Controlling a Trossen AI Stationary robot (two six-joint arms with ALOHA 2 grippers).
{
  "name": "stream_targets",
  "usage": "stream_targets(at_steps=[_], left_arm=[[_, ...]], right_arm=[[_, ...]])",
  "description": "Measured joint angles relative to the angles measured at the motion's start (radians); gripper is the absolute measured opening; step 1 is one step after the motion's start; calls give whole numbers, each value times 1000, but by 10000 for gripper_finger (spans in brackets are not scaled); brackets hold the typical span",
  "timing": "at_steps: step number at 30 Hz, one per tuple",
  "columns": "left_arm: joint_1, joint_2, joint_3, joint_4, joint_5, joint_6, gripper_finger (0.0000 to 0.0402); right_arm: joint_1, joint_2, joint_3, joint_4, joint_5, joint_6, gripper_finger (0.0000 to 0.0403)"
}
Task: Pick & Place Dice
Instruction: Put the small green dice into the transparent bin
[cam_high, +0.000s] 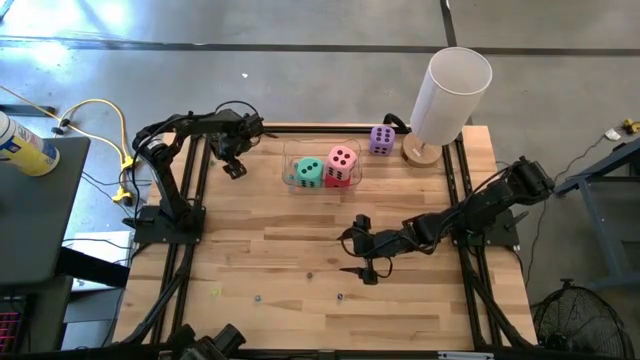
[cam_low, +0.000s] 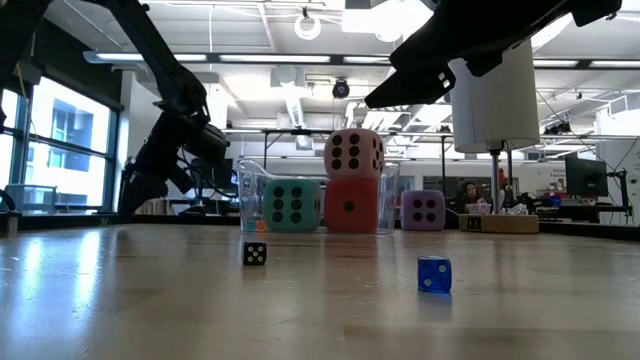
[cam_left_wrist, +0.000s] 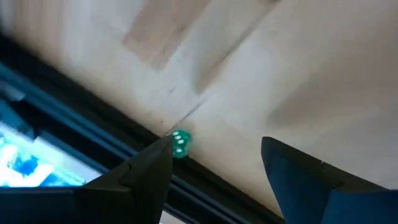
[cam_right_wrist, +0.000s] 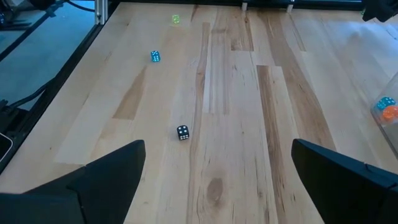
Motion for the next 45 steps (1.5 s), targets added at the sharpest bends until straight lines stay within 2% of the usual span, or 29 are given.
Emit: stream_targets(at_steps=[15, 21, 27, 40, 45], left_arm=[[63, -1, 4, -25, 1, -288, 236], [62, -2, 5, -8, 30, -323, 236], [73, -2, 5, 4, 110, -405, 236], [80, -2, 5, 30, 99, -524, 236], [79, -2, 5, 30, 92, -528, 236]], right_arm=[[0, 0, 0, 1, 0, 0, 396], [0, 0, 0, 1, 0, 0, 396], [0, 0, 0, 1, -3, 0, 396], [5, 0, 0, 1, -3, -10, 396], [5, 0, 0, 1, -3, -19, 396]])
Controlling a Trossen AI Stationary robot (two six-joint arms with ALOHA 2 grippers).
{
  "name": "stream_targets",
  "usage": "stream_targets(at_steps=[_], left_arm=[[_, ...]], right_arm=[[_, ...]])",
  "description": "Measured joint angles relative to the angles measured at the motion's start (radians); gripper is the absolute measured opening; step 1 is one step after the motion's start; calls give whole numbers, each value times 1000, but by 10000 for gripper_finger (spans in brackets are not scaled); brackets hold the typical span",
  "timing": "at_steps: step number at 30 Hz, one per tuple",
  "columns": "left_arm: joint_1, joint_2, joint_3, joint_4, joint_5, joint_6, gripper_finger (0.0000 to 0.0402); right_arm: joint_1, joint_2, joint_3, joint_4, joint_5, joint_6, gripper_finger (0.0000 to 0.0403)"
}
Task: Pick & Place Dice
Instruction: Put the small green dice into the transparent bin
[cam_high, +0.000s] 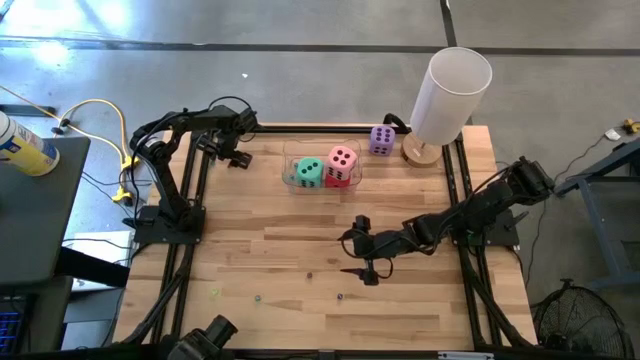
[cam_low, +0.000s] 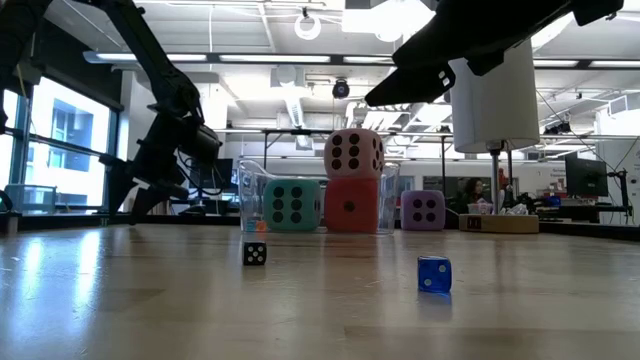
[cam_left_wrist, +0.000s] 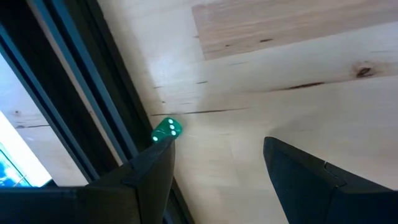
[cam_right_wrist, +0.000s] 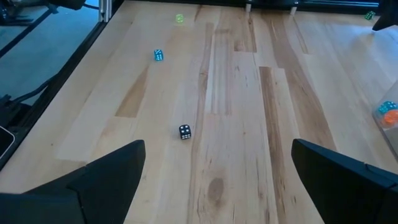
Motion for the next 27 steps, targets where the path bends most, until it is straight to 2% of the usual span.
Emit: stream_targets(at_steps=[10, 18, 27], left_arm=[[0, 0, 18, -10, -32, -1, 236], [-34, 0, 54, -88, -224, 4, 221], [-40, 1, 55, -127, -226, 34, 206]], right_arm=[[-2, 0, 0, 1, 0, -26, 396], [-3, 0, 0, 9, 2, -44, 396], [-3, 0, 0, 17, 7, -44, 396]])
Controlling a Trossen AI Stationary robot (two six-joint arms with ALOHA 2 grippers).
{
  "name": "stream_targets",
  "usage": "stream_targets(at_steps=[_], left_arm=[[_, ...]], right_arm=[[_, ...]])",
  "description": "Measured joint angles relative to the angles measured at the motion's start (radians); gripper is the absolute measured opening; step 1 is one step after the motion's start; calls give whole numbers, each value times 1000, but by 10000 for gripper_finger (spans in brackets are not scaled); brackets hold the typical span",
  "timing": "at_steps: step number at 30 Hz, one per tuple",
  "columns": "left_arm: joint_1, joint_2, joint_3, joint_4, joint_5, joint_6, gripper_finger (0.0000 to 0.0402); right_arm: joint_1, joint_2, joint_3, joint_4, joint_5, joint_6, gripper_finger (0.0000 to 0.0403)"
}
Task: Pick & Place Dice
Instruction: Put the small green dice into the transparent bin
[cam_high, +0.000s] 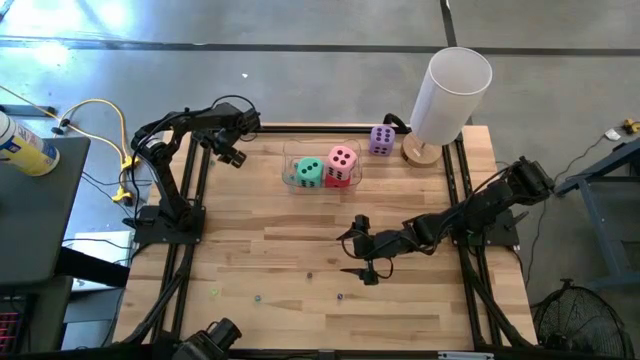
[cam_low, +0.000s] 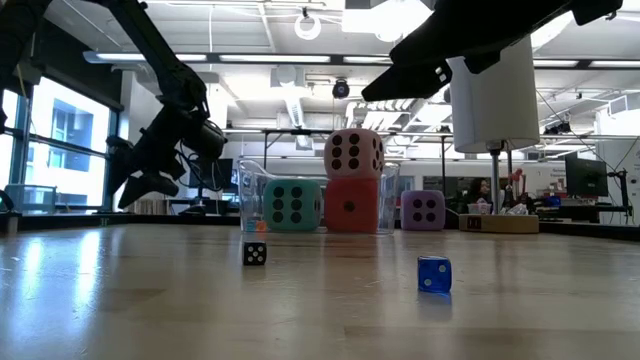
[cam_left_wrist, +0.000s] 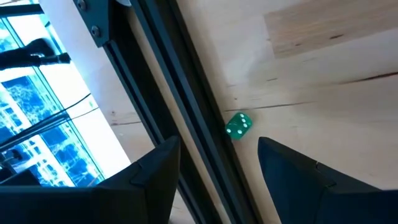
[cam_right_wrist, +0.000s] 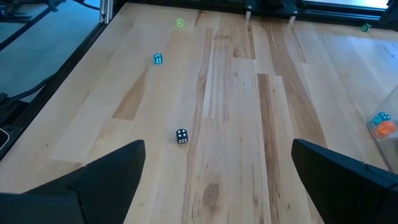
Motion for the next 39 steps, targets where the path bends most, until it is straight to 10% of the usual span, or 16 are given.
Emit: stream_targets(at_steps=[39], left_arm=[[-130, 24, -7, -103, -93, -411, 197]], right_arm=[[10, 0, 0, -3, -60, -60, 396]])
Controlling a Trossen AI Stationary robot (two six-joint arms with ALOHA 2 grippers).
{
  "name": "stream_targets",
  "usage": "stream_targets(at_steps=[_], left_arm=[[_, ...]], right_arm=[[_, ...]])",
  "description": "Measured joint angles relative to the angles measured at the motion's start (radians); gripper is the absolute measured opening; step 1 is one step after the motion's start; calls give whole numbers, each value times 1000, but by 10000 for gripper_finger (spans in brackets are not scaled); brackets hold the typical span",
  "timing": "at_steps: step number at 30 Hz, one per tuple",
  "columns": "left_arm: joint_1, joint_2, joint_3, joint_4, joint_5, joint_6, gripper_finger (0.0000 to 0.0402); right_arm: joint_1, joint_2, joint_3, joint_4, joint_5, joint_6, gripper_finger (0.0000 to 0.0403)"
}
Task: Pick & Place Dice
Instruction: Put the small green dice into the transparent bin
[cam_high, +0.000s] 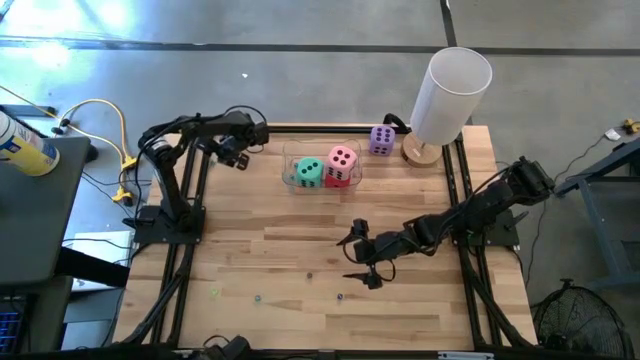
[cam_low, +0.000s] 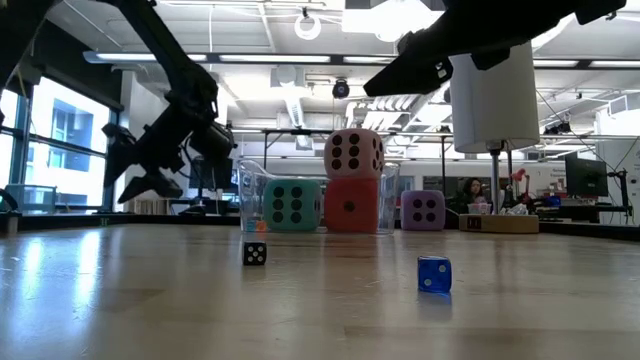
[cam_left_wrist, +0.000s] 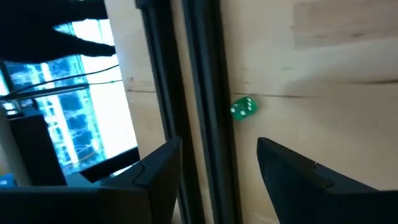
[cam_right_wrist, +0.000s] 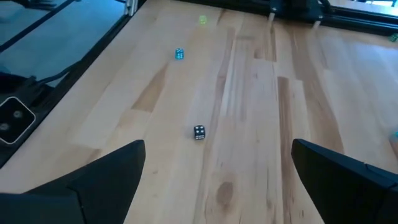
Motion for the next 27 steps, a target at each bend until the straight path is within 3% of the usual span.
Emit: stream_targets(at_steps=[9, 15, 18, 27], left_arm=[[-27, -315, -55, 82, -1, 17, 197], [-70, -529, -262, 462, 145, 78, 197], [-125, -580, -369, 581, 142, 66, 197], [-160, -600, -493, 536, 39, -134, 197]], right_arm=[[0, 0, 0, -22, -24, 0, 396], [0, 0, 0, -3, -26, 3, 396], [0, 0, 0, 6, -26, 3, 396], [-1, 0, 0, 13, -23, 0, 396]])
